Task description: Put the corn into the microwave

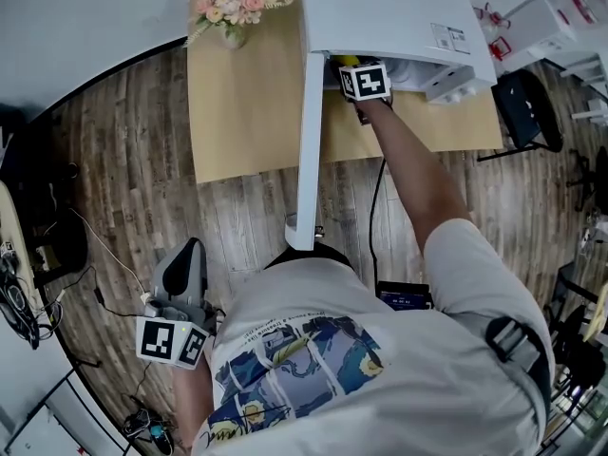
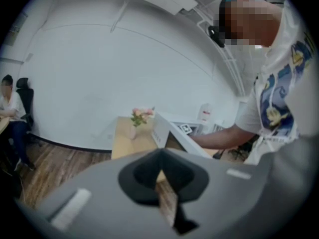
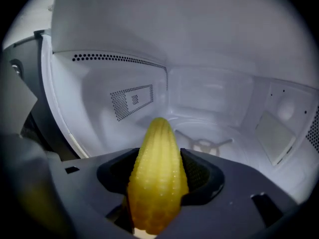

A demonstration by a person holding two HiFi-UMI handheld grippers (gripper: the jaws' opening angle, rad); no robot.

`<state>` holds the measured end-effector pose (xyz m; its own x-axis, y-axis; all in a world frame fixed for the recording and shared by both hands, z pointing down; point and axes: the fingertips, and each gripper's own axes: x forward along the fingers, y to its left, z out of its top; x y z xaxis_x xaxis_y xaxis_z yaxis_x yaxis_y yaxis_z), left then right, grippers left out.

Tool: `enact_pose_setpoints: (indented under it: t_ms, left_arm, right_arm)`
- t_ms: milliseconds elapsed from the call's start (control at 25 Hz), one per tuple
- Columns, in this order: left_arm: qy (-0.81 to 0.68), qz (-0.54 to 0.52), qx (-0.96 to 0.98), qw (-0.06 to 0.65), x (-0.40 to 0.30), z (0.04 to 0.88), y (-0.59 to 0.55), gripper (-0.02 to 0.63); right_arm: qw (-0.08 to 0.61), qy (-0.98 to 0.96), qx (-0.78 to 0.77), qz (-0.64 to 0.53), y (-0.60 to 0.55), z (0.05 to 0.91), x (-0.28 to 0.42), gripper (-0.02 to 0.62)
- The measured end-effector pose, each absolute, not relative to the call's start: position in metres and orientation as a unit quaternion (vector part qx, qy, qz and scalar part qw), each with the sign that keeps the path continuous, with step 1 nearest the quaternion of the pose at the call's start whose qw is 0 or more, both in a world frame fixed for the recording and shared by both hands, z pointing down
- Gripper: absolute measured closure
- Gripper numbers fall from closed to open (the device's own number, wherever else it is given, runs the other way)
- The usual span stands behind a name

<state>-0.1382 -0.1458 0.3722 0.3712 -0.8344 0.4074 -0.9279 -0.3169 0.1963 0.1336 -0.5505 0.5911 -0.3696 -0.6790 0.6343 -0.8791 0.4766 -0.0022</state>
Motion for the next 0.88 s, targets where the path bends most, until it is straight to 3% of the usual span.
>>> enact_pose_setpoints:
  t_ms: [880]
  left_arm:
    - [-0.556, 0.123, 0.795, 0.21, -0.127, 0.379, -0.154, 0.6]
  right_arm:
    - [0.336, -0.799, 0.466, 0.179, -0.557, 0.617, 0.118, 0.342]
